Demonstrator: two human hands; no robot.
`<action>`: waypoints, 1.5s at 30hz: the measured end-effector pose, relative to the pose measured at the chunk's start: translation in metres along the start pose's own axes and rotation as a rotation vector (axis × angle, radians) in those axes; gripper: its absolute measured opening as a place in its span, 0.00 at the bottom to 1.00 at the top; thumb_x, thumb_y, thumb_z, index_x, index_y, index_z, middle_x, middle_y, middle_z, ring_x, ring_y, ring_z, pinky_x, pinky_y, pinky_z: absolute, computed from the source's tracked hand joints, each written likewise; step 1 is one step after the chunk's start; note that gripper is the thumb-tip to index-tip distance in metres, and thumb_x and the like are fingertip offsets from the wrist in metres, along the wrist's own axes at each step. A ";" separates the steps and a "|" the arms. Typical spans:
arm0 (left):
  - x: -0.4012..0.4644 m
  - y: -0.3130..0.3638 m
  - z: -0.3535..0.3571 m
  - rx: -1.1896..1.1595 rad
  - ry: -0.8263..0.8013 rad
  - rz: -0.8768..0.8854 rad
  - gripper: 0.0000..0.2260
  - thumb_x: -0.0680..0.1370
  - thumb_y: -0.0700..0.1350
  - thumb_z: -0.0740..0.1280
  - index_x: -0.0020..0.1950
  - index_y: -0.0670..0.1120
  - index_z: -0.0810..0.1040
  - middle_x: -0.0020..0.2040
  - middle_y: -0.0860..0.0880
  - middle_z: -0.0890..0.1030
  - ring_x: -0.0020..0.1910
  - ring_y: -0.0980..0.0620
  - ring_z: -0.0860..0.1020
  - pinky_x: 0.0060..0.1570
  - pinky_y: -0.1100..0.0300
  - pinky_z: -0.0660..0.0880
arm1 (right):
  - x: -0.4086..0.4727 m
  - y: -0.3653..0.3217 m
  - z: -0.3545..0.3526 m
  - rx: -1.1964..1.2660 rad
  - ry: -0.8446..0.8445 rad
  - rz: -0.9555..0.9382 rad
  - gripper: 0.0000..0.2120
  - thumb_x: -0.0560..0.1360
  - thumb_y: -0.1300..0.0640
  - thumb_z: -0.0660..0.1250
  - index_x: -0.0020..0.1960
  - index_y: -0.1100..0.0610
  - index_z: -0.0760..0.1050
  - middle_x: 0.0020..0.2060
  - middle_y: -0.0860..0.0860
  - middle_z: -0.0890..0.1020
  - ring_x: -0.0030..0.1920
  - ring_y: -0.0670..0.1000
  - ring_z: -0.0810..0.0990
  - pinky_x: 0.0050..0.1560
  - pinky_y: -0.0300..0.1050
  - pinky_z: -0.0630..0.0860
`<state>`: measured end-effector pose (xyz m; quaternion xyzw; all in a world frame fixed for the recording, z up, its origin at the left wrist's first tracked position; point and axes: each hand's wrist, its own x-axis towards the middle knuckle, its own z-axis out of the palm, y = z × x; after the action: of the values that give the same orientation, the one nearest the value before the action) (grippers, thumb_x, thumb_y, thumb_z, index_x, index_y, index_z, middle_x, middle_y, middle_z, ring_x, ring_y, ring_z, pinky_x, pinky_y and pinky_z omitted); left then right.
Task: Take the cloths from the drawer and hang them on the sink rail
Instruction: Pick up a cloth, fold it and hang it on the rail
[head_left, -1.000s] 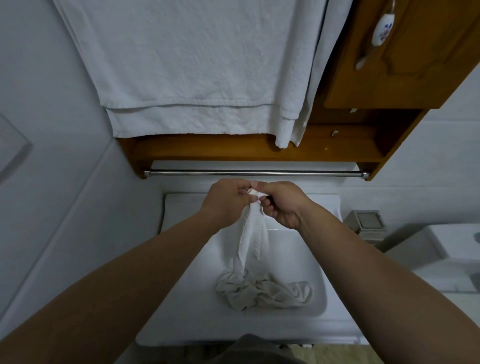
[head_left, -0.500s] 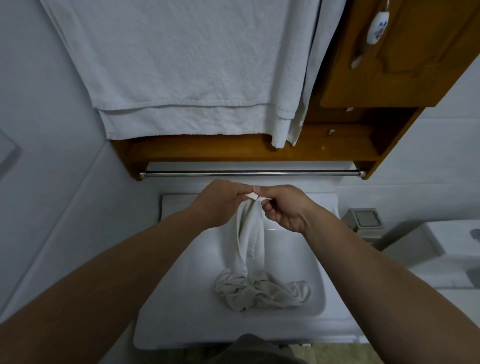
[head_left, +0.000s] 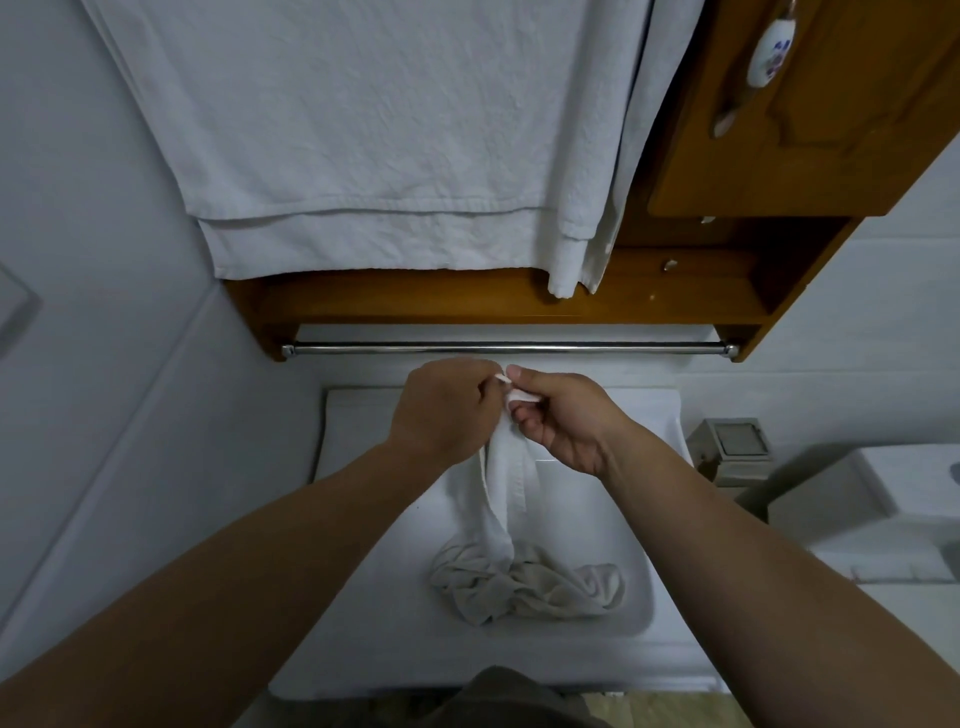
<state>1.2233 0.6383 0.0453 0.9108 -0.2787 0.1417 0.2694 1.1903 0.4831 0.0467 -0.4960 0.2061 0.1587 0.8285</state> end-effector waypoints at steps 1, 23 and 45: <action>0.002 0.001 -0.001 -0.021 0.025 -0.096 0.12 0.77 0.47 0.61 0.37 0.47 0.80 0.28 0.52 0.75 0.27 0.52 0.70 0.30 0.61 0.64 | -0.001 0.000 0.002 0.019 -0.064 -0.002 0.10 0.77 0.59 0.69 0.53 0.65 0.82 0.39 0.58 0.83 0.32 0.48 0.81 0.34 0.37 0.79; -0.001 0.004 -0.004 -1.312 -0.265 -0.874 0.11 0.81 0.39 0.62 0.59 0.37 0.81 0.55 0.37 0.83 0.56 0.39 0.80 0.62 0.46 0.76 | -0.013 -0.014 0.016 -1.270 0.260 -0.693 0.07 0.76 0.48 0.70 0.50 0.47 0.85 0.40 0.43 0.80 0.42 0.43 0.75 0.42 0.38 0.69; 0.005 0.018 -0.009 -1.308 -0.190 -0.932 0.10 0.81 0.41 0.63 0.60 0.40 0.79 0.56 0.40 0.83 0.55 0.42 0.82 0.57 0.49 0.78 | -0.030 -0.025 -0.002 -0.773 0.158 -0.590 0.13 0.79 0.63 0.64 0.46 0.48 0.82 0.44 0.44 0.84 0.43 0.41 0.81 0.47 0.42 0.79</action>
<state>1.2158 0.6287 0.0622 0.5994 0.0814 -0.2549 0.7544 1.1754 0.4685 0.0798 -0.8149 0.0449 -0.0562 0.5751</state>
